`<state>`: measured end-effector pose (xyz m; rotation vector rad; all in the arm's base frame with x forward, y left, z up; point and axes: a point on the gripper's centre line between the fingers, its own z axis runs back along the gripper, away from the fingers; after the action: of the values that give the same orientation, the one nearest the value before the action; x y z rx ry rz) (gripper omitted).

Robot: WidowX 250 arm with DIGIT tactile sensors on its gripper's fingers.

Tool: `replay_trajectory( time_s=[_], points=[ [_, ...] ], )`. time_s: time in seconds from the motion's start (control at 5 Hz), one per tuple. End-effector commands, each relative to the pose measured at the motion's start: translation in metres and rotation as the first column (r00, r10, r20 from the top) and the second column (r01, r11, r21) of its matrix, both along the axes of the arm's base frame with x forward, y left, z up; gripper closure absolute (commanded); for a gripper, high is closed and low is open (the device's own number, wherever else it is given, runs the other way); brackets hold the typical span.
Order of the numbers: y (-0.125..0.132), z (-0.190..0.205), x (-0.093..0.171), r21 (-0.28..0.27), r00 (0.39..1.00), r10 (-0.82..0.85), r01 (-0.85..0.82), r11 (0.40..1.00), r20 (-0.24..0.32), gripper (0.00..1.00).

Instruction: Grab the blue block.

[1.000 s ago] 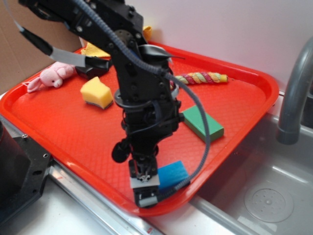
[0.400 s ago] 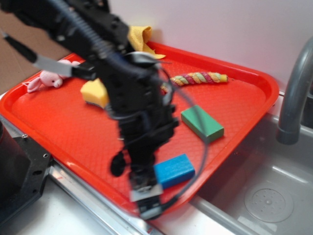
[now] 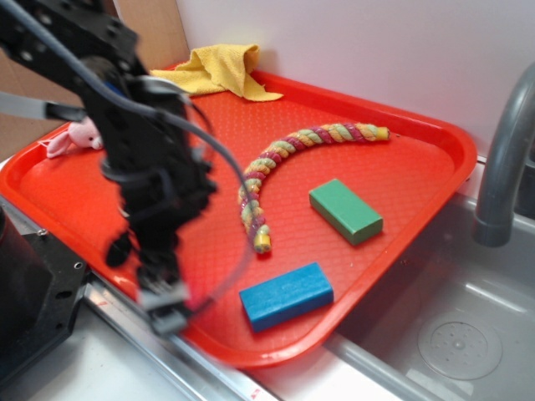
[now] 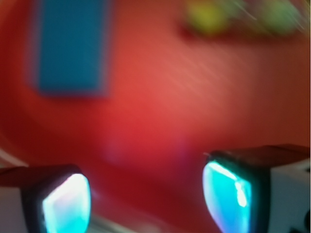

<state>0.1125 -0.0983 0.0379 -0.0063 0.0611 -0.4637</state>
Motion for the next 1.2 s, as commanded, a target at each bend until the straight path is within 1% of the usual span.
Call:
replay_trajectory(
  time_s=[0.0,0.2,0.4,0.6,0.8,1.0],
  points=[
    [-0.044,0.029,0.010,-0.050,0.977,-0.189,0.195,0.980,0.095,0.00],
    [-0.081,0.030,0.043,-0.037,0.964,-0.252,0.256,0.966,0.090,0.00],
    [-0.094,0.014,0.065,-0.019,0.966,-0.254,0.256,0.967,0.052,0.00],
    [-0.089,0.001,0.068,-0.033,0.969,-0.246,0.247,0.968,0.028,0.00],
    [-0.091,0.000,0.067,-0.032,0.963,-0.268,0.268,0.963,0.021,0.00],
    [-0.093,-0.004,0.071,-0.044,0.963,-0.266,0.267,0.963,0.030,0.00]
  ],
)
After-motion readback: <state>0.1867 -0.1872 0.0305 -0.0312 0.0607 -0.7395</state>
